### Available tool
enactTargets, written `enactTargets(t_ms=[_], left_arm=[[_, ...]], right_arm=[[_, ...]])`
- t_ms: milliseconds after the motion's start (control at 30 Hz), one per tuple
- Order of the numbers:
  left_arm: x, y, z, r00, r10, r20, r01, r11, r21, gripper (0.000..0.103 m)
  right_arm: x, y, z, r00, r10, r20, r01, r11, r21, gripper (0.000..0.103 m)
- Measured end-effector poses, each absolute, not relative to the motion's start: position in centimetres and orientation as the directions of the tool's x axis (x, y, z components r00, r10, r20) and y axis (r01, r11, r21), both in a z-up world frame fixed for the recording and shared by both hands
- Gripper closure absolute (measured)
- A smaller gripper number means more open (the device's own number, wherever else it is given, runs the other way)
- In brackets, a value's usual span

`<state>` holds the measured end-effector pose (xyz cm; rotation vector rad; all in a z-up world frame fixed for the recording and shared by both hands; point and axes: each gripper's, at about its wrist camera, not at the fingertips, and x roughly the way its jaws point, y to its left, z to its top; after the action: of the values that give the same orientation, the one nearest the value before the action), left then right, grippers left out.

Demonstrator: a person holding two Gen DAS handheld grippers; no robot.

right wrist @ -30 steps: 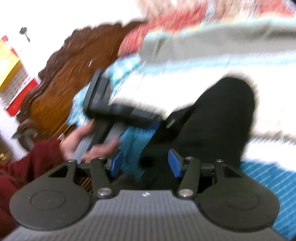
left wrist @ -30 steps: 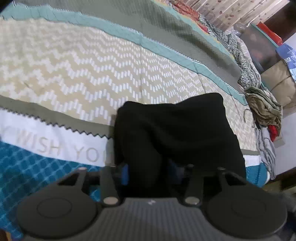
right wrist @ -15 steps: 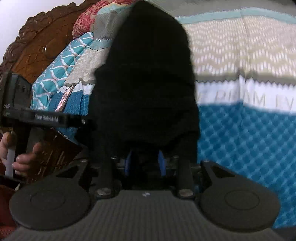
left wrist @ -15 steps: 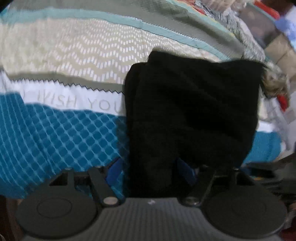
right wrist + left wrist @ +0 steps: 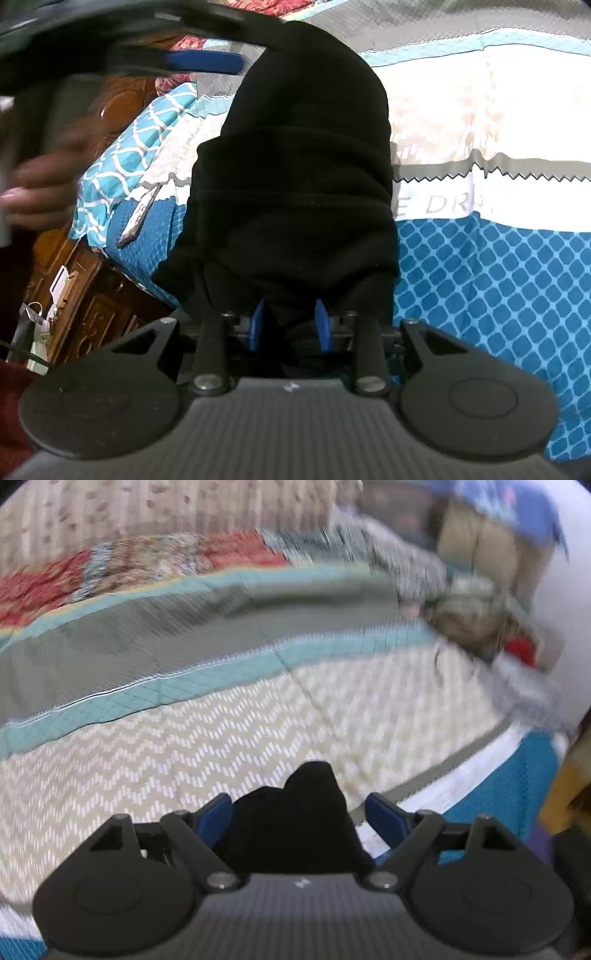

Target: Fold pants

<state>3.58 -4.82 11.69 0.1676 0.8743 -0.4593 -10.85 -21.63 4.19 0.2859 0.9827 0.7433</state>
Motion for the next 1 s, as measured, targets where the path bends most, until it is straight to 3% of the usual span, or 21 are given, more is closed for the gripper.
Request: enactTargets(t_ms=[33,67,100,167,267,367,567,633,733,767,800,1000], left_arm=[[4.2,-5.7,10.8,0.521,-0.319,-0.792,0.471,0.881,-0.044,0.028],[4.8,-6.3,9.8,0.495,-0.308,-0.813,0.483,0.875,-0.038,0.063],[5.1,-6.9,9.0,0.481,-0.282,-0.83,0.48,0.877,-0.019,0.078],[5.6,-7.3,8.1,0.505,-0.254,-0.825,0.449,0.894,0.0,0.089],[8.2,-6.8,7.0,0.546,-0.192,-0.815,0.338,0.941,0.004,0.096],[10.7,-6.7,5.3,0.543,-0.158,-0.825,0.251,0.968,-0.02,0.097],[10.5,-8.5,4.7,0.558,-0.124,-0.82,0.279,0.959,0.045,0.092],[10.4,-7.3,6.0,0.564,-0.159,-0.81,0.258,0.966,-0.01,0.088],[8.8,-3.9,9.1,0.605,-0.261,-0.752,0.264,0.957,-0.12,0.067],[7.8,-2.7,10.3,0.631,-0.281,-0.723,0.268,0.954,-0.137,0.065],[6.9,-1.5,11.3,0.649,-0.293,-0.702,0.27,0.951,-0.147,0.065],[1.0,4.7,12.8,0.682,-0.348,-0.643,0.251,0.937,-0.242,0.065]], right_arm=[[-10.8,-22.1,4.1,0.337,0.688,-0.643,-0.436,0.719,0.54,0.071],[-10.6,-22.2,4.0,0.337,0.694,-0.637,-0.435,0.714,0.548,0.071],[-10.5,-22.4,3.9,0.335,0.699,-0.632,-0.433,0.71,0.556,0.071],[-10.4,-22.6,3.7,0.339,0.707,-0.62,-0.426,0.703,0.57,0.071],[-10.1,-23.4,3.5,0.346,0.728,-0.592,-0.404,0.685,0.606,0.071],[-10.1,-23.3,2.8,0.314,0.735,-0.6,-0.396,0.676,0.621,0.072],[-9.6,-23.8,2.3,0.296,0.751,-0.59,-0.376,0.659,0.651,0.072],[-9.6,-24.2,2.4,0.293,0.767,-0.571,-0.368,0.641,0.673,0.072],[-9.8,-25.6,3.1,0.314,0.787,-0.531,-0.361,0.616,0.7,0.069],[-10.0,-26.3,3.7,0.336,0.789,-0.514,-0.366,0.612,0.701,0.067],[-10.2,-27.0,4.2,0.355,0.789,-0.502,-0.37,0.612,0.699,0.063],[-9.9,-28.4,8.0,0.482,0.715,-0.506,-0.374,0.691,0.619,0.063]])
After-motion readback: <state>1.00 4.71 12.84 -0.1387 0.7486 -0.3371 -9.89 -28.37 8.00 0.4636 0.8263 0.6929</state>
